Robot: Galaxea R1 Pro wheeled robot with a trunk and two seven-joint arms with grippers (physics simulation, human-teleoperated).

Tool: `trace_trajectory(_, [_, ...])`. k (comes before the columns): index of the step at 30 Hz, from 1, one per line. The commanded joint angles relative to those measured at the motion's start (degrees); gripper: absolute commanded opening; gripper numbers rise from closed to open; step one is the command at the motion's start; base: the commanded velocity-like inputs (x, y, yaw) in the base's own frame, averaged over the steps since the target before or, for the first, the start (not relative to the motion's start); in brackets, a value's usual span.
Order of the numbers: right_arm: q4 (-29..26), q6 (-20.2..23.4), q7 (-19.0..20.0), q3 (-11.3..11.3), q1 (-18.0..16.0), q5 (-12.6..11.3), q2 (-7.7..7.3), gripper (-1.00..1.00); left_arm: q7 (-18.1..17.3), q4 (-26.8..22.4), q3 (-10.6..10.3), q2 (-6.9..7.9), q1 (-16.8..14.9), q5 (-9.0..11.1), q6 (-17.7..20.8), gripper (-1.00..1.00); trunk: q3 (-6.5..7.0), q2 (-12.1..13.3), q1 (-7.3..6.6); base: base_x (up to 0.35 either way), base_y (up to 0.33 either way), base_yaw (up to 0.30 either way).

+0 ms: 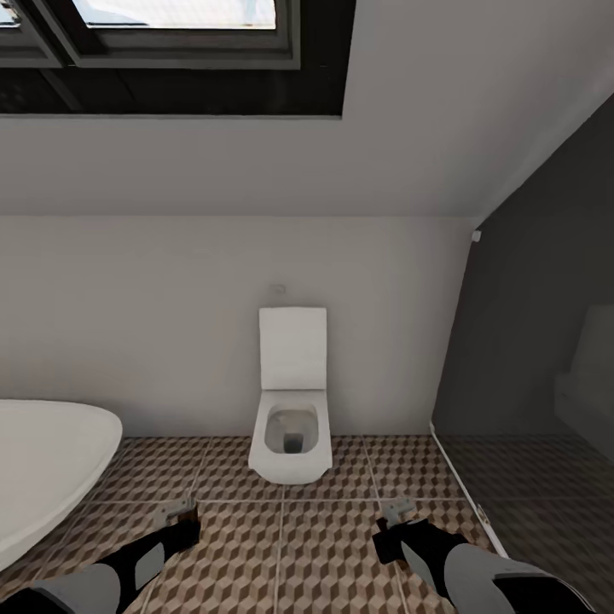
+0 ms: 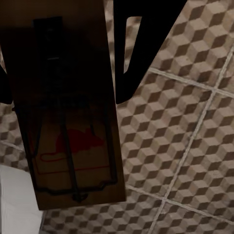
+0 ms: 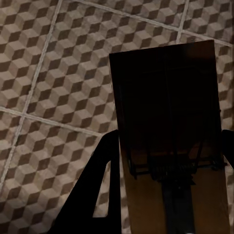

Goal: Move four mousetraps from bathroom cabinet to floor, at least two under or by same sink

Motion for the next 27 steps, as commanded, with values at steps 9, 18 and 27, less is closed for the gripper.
trace_trajectory(9, [0.1, -0.1, 0.2, 0.1, -0.1, 0.0, -0.15, -1.00, 0.5, 0.0, -0.4, 0.13, 0.0, -1.3, 0.9, -1.00, -0.06, 0.0, 0.03, 0.323, 0.000, 0.000])
trace_trajectory(18, [0.1, -0.2, 0.2, 0.1, -0.1, 0.0, -0.15, -1.00, 0.5, 0.0, -0.4, 0.17, 0.0, -1.3, 0.9, -1.00, -0.06, 0.0, 0.03, 0.323, 0.000, 0.000])
trace_trajectory(27, [0.1, -0.2, 0.2, 0.1, -0.1, 0.0, -0.15, -1.00, 0.5, 0.0, -0.4, 0.17, 0.0, -1.4, 0.9, -1.00, -0.06, 0.0, 0.03, 0.323, 0.000, 0.000])
